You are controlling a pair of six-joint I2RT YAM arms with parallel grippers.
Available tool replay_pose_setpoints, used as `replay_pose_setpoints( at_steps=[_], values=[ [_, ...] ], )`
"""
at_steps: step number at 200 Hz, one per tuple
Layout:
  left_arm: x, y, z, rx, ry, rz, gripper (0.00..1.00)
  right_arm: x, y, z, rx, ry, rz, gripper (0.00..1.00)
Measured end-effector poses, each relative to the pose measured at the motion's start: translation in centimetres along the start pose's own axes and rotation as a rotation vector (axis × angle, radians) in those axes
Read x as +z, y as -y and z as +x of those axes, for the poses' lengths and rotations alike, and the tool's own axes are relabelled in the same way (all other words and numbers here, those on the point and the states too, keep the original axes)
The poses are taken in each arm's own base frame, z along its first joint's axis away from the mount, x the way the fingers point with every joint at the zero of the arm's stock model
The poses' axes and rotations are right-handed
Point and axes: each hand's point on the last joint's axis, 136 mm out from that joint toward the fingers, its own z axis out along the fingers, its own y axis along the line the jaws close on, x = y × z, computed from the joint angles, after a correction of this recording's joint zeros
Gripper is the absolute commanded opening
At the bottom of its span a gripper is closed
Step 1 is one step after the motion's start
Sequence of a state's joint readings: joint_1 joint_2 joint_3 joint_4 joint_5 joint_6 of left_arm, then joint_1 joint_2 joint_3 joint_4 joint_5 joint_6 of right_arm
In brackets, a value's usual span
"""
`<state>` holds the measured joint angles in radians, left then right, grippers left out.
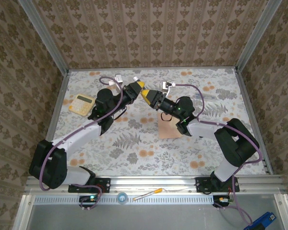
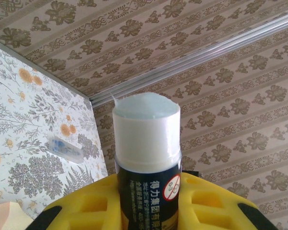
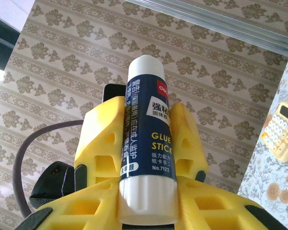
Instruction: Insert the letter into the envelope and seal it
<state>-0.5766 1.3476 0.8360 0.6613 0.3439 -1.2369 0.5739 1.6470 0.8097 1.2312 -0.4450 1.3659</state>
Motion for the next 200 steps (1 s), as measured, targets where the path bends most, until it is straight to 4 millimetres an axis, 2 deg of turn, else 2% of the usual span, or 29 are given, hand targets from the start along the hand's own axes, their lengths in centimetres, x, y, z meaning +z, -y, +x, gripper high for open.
replay_pose_setpoints(
  at_steps=[48, 81, 117, 156, 180, 200],
  values=[
    [-0.1, -0.1, 0.0, -0.001, 0.002, 0.000, 0.23, 0.0, 0.1, 0.0, 0.000, -0.003, 0.001, 0.29],
    [-0.4, -0.1, 0.1, 0.010, -0.002, -0.008, 0.46, -0.1, 0.1, 0.0, -0.001, -0.007, 0.002, 0.28],
    [-0.7, -0.4, 0.3, 0.030, -0.013, -0.030, 0.63, -0.3, 0.0, -0.1, -0.022, -0.011, 0.040, 0.28],
    [-1.4, -0.9, -0.3, 0.044, -0.009, -0.064, 0.74, -1.1, -0.7, -0.2, -0.077, -0.020, 0.105, 0.28],
    [-2.6, -1.1, -1.4, 0.075, 0.007, -0.102, 0.78, -1.9, -0.7, -0.4, -0.107, -0.025, 0.164, 0.26],
    [-3.9, -0.1, -2.9, 0.131, 0.030, -0.130, 0.79, -3.3, -0.3, -1.0, -0.126, -0.023, 0.239, 0.26]
  ],
)
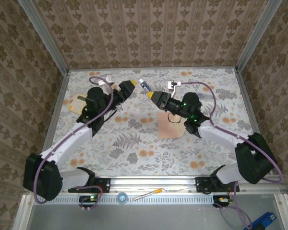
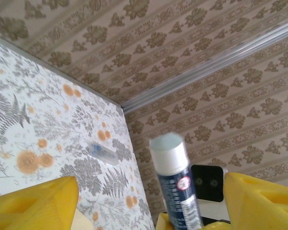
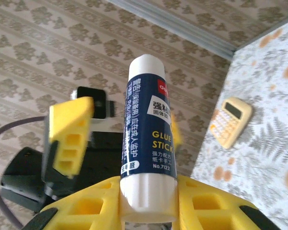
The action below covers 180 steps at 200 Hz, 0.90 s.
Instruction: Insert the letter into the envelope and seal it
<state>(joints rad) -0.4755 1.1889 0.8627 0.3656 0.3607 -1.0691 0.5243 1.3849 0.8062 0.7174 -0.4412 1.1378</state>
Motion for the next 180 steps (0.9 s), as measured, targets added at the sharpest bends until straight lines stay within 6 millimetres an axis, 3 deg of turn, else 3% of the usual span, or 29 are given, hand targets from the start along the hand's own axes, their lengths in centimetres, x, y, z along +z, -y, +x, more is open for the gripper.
replay_pose_setpoints(
  at_steps=[44, 63, 88, 109, 128, 152, 180],
  values=[
    [-3.2, 2.0, -3.7, 0.146, 0.062, -0.056, 0.70, -3.9, 2.1, -1.2, -0.062, -0.002, 0.192, 0.26],
    [-3.5, 1.9, -3.8, 0.205, 0.034, -0.106, 0.64, -5.3, 3.6, -1.5, -0.072, -0.032, 0.300, 0.26],
    [-2.7, 0.2, -3.1, 0.279, -0.053, -0.193, 0.52, -6.9, 5.3, -1.5, -0.083, -0.091, 0.434, 0.26],
    [-1.2, -2.7, -1.1, 0.315, -0.163, -0.273, 0.31, -8.4, 6.6, -1.0, -0.091, -0.149, 0.530, 0.26],
    [0.7, -5.5, 2.3, 0.355, -0.300, -0.334, 0.11, -9.8, 7.6, -0.2, -0.103, -0.207, 0.611, 0.26],
    [3.1, -7.7, 6.6, 0.400, -0.452, -0.369, 0.03, -11.1, 8.5, 0.6, -0.116, -0.275, 0.690, 0.26],
    [6.0, -9.2, 10.1, 0.443, -0.563, -0.365, 0.00, -12.4, 10.2, 1.8, -0.115, -0.347, 0.773, 0.25]
  ],
)
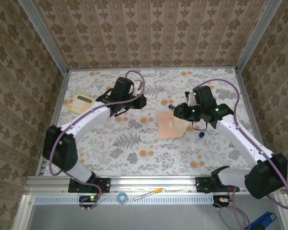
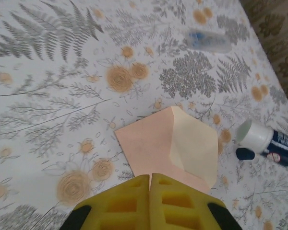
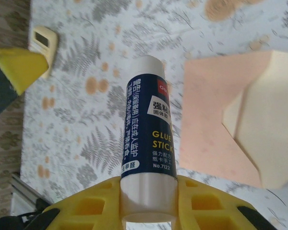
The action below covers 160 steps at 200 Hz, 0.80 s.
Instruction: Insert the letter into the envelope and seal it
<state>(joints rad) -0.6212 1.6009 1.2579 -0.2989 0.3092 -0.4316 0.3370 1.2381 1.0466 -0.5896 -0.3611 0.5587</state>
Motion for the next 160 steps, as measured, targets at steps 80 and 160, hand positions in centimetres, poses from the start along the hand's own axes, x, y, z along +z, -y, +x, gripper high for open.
replay_pose_setpoints(
  at_steps=[80, 160],
  values=[
    [10.6, 0.8, 1.9, 0.043, -0.158, 0.033, 0.00, 2.2, 3.9, 2.0, -0.023, -0.163, 0.176, 0.24],
    [14.3, 0.3, 3.3, 0.004, -0.252, 0.039, 0.00, 4.4, 5.5, 2.4, -0.038, -0.259, 0.241, 0.21]
  ],
)
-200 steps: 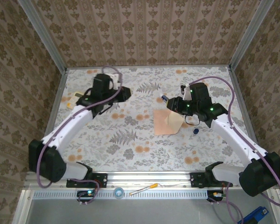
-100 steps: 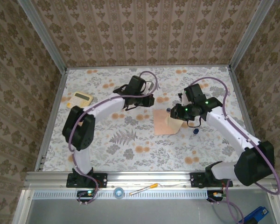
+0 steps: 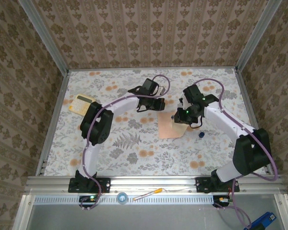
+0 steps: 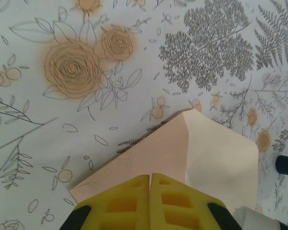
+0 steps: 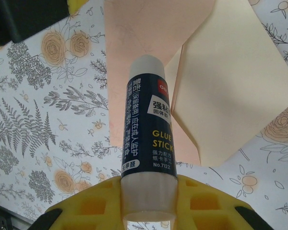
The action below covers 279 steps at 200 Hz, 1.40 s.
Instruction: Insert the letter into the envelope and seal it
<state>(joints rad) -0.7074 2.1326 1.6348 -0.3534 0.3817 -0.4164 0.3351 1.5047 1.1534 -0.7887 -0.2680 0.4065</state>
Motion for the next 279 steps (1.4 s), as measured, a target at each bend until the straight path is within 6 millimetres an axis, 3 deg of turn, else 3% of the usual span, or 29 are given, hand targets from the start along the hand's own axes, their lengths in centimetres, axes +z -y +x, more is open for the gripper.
replay_pose_setpoints(
  at_steps=[49, 158, 209, 279],
  values=[
    [1.0, -0.6, 1.6, -0.050, -0.079, -0.017, 0.00, 0.9, 0.3, 0.2, -0.006, -0.029, 0.012, 0.21],
    [0.9, -1.9, 4.2, -0.095, -0.170, -0.103, 0.00, 2.0, 0.7, 0.4, 0.003, -0.062, 0.025, 0.19],
    [2.6, -3.4, 5.4, -0.111, -0.218, -0.147, 0.00, 2.5, 0.9, 0.5, 0.008, -0.078, 0.031, 0.19],
    [2.6, -3.2, 5.4, -0.100, -0.223, -0.172, 0.00, 3.7, 1.0, 0.6, 0.005, -0.115, 0.040, 0.18]
  ],
)
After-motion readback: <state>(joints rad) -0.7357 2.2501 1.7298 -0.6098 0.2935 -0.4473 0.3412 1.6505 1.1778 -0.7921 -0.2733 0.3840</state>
